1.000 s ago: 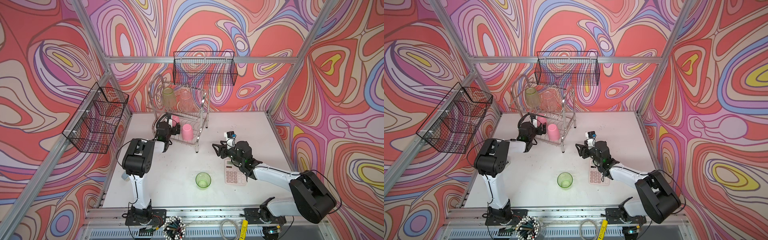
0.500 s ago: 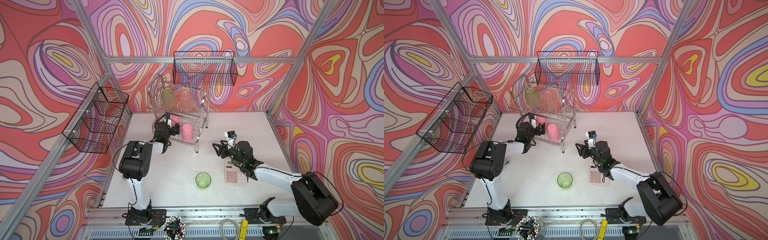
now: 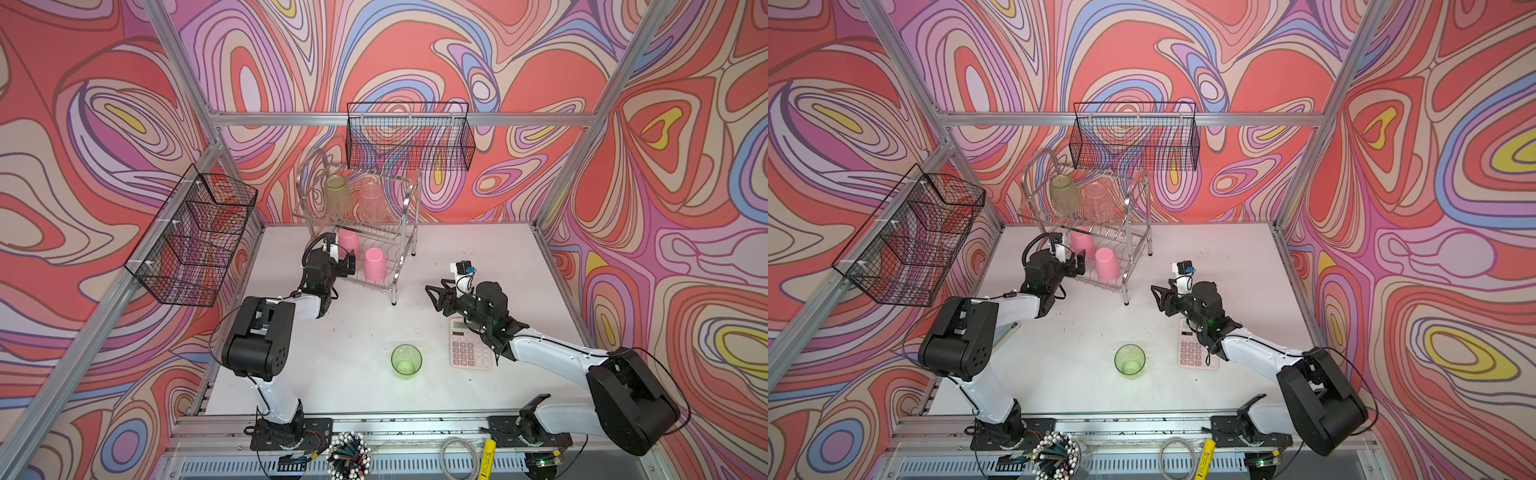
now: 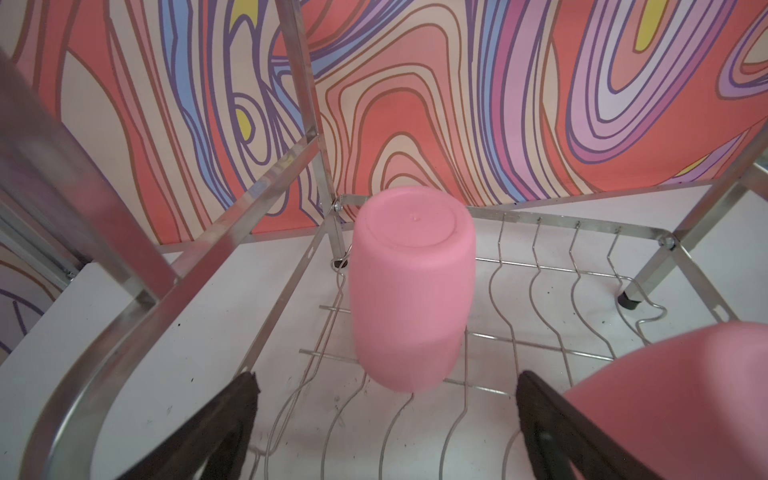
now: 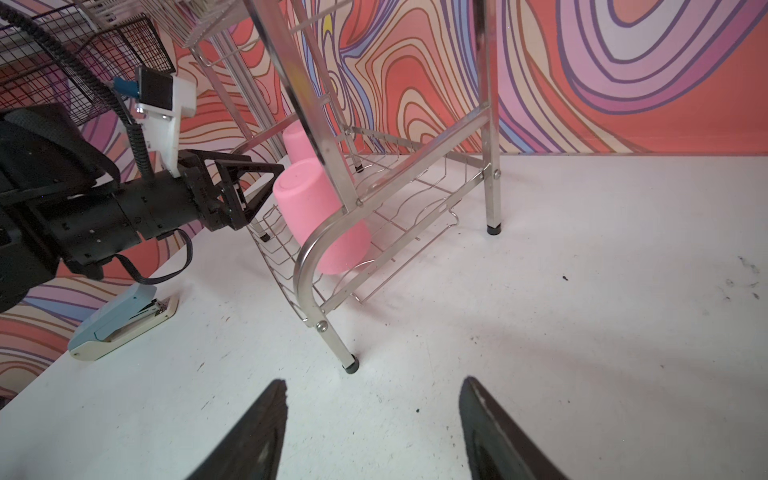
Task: Load the cups into the dish rack
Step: 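Open the left gripper and draw it back from the rack, then lower the right gripper over the green glass cup while the left gripper approaches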
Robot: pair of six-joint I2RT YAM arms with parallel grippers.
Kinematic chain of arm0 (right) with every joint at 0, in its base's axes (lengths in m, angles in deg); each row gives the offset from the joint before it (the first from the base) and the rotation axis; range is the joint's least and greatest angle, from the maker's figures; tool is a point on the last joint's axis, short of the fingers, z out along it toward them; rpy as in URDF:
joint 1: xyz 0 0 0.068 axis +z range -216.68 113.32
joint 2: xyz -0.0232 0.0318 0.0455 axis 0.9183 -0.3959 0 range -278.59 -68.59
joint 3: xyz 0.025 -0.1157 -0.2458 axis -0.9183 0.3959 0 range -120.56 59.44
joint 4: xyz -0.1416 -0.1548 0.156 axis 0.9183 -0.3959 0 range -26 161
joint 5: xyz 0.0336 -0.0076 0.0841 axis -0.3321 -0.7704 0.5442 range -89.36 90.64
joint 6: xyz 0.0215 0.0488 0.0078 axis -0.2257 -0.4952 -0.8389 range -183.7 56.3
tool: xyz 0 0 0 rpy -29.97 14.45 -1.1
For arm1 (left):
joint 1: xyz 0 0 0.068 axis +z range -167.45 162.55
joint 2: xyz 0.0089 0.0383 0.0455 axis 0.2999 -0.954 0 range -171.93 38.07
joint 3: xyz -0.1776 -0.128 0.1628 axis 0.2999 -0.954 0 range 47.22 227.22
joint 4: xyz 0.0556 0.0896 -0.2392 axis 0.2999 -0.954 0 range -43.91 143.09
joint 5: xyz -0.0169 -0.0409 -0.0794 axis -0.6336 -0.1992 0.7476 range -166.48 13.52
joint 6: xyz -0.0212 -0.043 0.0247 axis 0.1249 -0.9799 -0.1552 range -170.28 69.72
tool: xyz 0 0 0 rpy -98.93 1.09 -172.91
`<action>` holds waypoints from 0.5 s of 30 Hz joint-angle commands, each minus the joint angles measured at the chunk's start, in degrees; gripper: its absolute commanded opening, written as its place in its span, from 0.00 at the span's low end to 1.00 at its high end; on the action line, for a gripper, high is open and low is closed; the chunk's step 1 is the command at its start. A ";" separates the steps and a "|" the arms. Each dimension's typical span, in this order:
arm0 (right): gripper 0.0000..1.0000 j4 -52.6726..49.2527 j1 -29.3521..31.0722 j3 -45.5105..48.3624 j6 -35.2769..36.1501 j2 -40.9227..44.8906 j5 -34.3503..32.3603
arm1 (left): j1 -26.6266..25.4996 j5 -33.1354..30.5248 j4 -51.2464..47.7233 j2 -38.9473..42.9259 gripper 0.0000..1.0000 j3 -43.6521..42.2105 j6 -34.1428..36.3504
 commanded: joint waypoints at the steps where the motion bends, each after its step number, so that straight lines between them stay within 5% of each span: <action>1: 0.68 -2.19 0.60 -0.32 -0.08 1.58 -1.23 | -0.60 -1.20 1.25 3.86 0.98 -2.61 -0.70; 15: 0.65 -14.96 13.90 -3.26 6.53 5.79 -12.26 | -8.09 -12.64 -9.74 20.55 0.97 -14.21 -6.62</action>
